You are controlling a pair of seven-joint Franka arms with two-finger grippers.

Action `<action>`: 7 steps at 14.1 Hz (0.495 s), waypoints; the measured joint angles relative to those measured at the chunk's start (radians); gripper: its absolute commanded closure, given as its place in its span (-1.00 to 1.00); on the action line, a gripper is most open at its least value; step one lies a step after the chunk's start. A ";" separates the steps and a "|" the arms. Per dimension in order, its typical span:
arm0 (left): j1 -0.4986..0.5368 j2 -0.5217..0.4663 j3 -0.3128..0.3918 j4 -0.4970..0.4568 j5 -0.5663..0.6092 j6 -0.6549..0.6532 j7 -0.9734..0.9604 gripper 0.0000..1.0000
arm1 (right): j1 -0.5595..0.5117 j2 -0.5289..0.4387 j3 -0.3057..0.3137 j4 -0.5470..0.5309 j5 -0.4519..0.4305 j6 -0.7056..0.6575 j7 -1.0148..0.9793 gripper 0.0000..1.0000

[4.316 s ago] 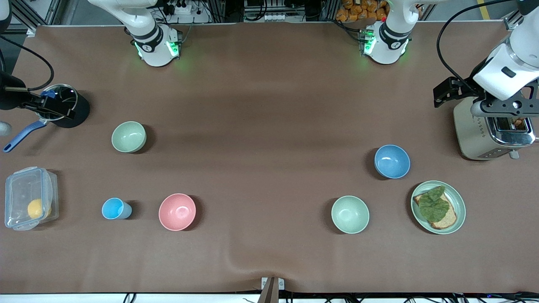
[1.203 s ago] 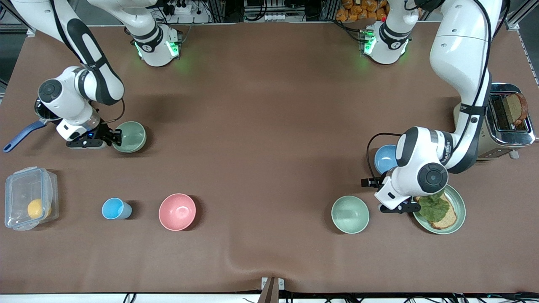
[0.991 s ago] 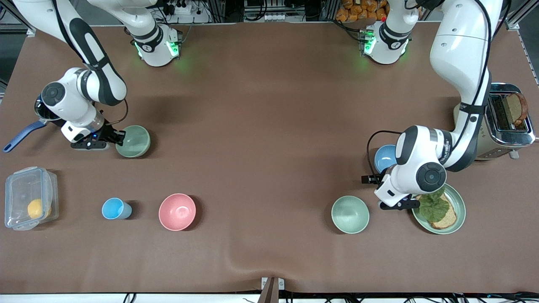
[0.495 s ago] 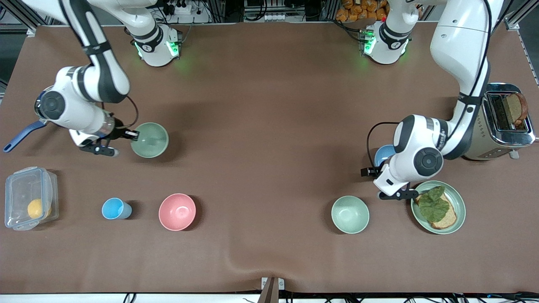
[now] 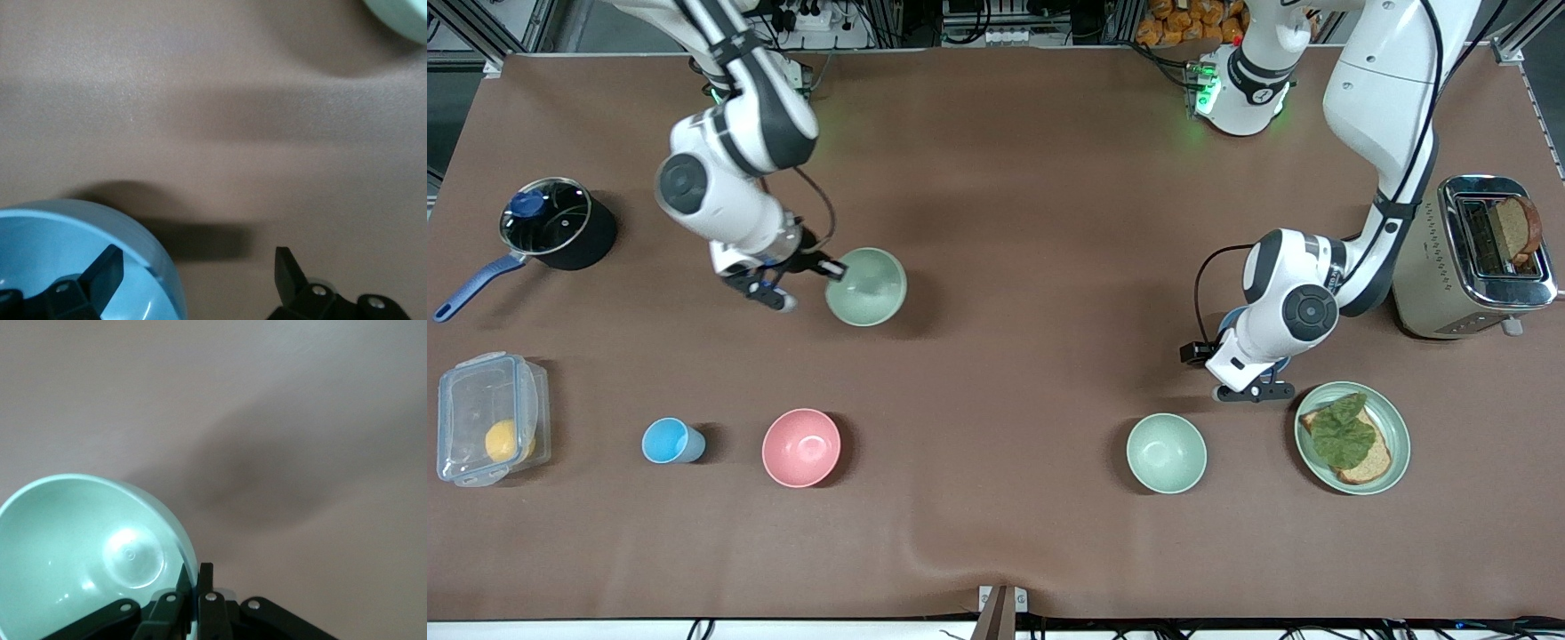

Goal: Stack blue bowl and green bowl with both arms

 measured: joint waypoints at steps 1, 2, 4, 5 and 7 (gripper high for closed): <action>0.001 -0.005 0.000 -0.008 0.000 0.000 -0.001 -0.88 | 0.024 0.017 0.028 -0.001 0.002 0.065 0.080 1.00; 0.004 -0.014 0.001 -0.017 0.000 0.000 -0.001 -0.24 | 0.065 0.044 0.046 -0.002 0.002 0.136 0.165 1.00; 0.014 -0.041 0.002 -0.044 0.000 0.000 -0.002 1.00 | 0.154 0.107 0.059 -0.003 0.002 0.259 0.279 1.00; 0.019 -0.054 0.002 -0.058 0.000 0.000 -0.002 1.00 | 0.189 0.138 0.060 -0.003 0.002 0.311 0.310 1.00; 0.028 -0.074 0.002 -0.085 0.000 -0.002 -0.002 1.00 | 0.230 0.194 0.060 -0.003 0.001 0.376 0.352 1.00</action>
